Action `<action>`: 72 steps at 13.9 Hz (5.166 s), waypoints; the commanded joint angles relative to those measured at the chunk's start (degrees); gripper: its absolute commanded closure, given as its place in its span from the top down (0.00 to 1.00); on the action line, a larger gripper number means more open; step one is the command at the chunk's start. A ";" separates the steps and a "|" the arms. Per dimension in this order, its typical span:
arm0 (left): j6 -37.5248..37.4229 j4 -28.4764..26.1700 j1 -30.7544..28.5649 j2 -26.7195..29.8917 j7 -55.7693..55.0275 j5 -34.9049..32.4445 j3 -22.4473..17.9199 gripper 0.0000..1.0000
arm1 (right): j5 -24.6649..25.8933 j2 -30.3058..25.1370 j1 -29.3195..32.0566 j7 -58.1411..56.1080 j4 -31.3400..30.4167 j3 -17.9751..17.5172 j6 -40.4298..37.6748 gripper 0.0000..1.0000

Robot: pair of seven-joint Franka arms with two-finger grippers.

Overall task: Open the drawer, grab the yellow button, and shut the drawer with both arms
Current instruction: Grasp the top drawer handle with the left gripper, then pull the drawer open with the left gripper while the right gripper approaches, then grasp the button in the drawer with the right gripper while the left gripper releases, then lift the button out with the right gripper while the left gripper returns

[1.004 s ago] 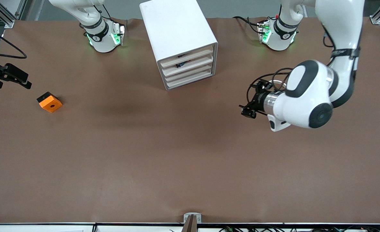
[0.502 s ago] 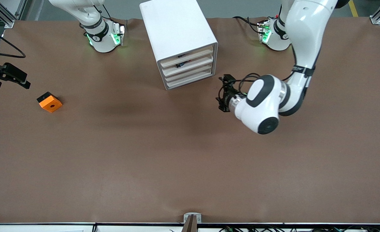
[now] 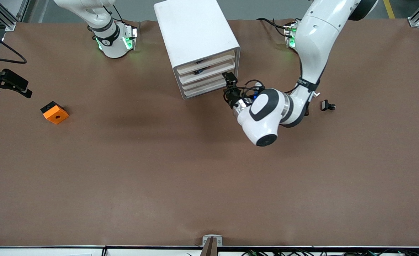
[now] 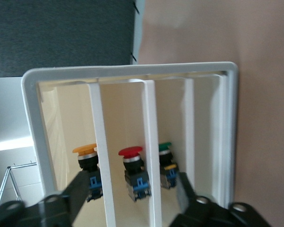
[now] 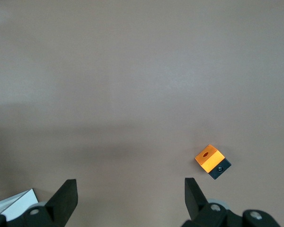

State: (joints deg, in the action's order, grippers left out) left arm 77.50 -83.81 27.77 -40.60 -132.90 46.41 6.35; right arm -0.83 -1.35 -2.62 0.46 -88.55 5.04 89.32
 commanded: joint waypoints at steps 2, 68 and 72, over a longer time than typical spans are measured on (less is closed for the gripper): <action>-4.37 1.11 2.29 -2.37 -5.87 4.55 -0.20 0.60 | 0.66 0.39 0.16 -0.02 1.36 -0.03 -0.29 1.00; 6.87 7.27 0.00 15.64 98.01 -33.40 -26.56 1.00 | -6.90 23.68 -52.48 89.28 -0.84 -0.82 17.46 0.94; 9.86 3.48 5.09 15.90 97.65 -34.99 -26.30 1.00 | -6.90 23.77 -52.93 89.28 -0.84 -0.91 17.47 0.61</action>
State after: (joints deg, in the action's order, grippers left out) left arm 86.09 -78.41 30.75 -26.01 -35.69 13.19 -19.89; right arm -6.76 23.00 -55.16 90.52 -89.11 4.04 107.13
